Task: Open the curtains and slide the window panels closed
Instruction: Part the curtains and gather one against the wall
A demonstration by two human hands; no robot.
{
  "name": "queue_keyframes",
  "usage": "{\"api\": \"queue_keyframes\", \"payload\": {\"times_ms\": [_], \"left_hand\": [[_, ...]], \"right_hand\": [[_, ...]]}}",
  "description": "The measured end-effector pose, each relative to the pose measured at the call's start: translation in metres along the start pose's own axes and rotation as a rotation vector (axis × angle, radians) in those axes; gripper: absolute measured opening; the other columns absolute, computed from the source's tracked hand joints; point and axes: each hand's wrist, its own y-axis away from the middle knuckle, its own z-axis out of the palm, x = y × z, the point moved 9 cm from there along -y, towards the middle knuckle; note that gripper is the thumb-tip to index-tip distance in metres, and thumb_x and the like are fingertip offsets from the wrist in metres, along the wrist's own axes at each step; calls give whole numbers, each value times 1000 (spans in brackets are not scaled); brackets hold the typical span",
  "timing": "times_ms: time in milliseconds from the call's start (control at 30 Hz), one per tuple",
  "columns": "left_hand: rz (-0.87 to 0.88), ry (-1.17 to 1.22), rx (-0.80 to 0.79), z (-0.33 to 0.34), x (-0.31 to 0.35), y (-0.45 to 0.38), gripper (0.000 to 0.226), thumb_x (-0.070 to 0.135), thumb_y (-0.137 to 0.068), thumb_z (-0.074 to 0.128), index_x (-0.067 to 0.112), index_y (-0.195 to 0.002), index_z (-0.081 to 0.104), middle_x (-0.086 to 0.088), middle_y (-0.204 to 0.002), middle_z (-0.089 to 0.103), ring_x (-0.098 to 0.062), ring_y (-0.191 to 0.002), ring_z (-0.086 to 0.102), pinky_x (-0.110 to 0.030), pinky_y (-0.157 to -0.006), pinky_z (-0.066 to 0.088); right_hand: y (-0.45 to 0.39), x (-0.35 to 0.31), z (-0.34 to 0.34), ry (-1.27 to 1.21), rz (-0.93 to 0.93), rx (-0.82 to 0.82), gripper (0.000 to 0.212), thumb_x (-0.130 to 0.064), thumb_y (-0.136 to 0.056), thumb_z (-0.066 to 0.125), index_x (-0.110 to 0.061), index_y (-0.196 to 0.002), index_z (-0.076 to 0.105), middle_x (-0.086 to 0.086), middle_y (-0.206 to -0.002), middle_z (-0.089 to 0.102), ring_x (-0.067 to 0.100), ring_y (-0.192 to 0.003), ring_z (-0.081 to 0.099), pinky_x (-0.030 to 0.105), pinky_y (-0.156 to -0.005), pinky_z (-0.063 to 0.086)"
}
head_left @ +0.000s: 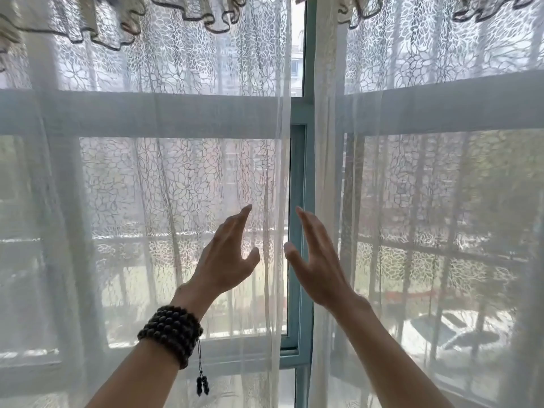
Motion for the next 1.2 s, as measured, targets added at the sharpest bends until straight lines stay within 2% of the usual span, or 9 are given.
{"api": "queue_keyframes", "payload": {"times_ms": [100, 233, 400, 533, 667, 733, 833, 1000, 1200], "left_hand": [[-21, -34, 11, 16, -24, -21, 93, 28, -88, 72, 25, -160, 14, -3, -156, 36, -21, -139, 39, -31, -98, 38], [-57, -101, 32, 33, -62, -54, 97, 39, -87, 72, 26, -160, 9, 0, -160, 28, -21, -142, 33, -45, -107, 40], [-111, -219, 60, 52, -102, -106, 109, 53, -84, 71, 31, -159, -5, -1, -164, 9, -20, -148, 14, -55, -113, 25], [-95, -382, 112, 57, -119, -146, 123, 71, -76, 66, 34, -155, -20, -1, -165, -11, -18, -152, -8, -54, -115, 15], [-143, -533, 153, 52, -143, -164, 130, 83, -70, 60, 35, -153, -27, 1, -164, -25, -20, -151, -23, -56, -117, 2], [-172, -633, 187, 44, -154, -167, 130, 89, -67, 55, 33, -155, -23, -3, -164, -27, -24, -152, -23, -61, -117, 4], [-210, -730, 239, 26, -168, -167, 130, 93, -64, 51, 30, -159, -12, -9, -166, -21, -30, -153, -17, -67, -114, 5], [-276, -816, 378, -17, -185, -154, 129, 92, -64, 52, 26, -161, -1, -18, -166, -15, -37, -153, -12, -72, -112, 9], [-398, -858, 569, -83, -204, -125, 128, 85, -67, 60, 20, -161, 3, -27, -165, -8, -41, -153, -5, -71, -110, 15]], "right_hand": [[-33, 21, 16, -26, -7, -4, 77, -71, -91, 31, -49, -159, 3, -3, -172, 9, 21, -155, 18, 40, -109, 25], [-83, 54, 37, -66, -28, -7, 81, -73, -89, 33, -47, -160, 3, -3, -172, 7, 23, -155, 17, 50, -116, 27], [-156, 81, 53, -82, -112, 35, 84, -76, -87, 34, -51, -159, -1, -7, -172, -5, 17, -157, 3, 43, -112, 15], [-212, 96, 69, -115, -95, 79, 91, -77, -83, 43, -58, -153, -13, -7, -167, -28, 21, -156, -20, 56, -118, 5], [-249, 95, 94, -200, -109, 66, 104, -78, -85, 55, -58, -148, -24, -7, -163, -38, 26, -156, -21, 66, -118, 4], [-260, 93, 108, -250, -115, 32, 106, -71, -85, 59, -59, -146, -27, -10, -162, -40, 27, -157, -17, 73, -118, 16], [-274, 89, 130, -369, -99, -16, 109, -67, -84, 64, -63, -144, -27, -10, -161, -40, 25, -157, -16, 64, -119, 18], [-289, 67, 170, -466, -143, -16, 111, -71, -81, 65, -61, -147, -24, -10, -164, -35, -13, -134, -37, 45, -114, 4], [-298, 27, 211, -563, -203, -67, 109, -81, -77, 58, -60, -149, -22, -14, -165, -31, 17, -156, -18, 45, -113, 2]]}}
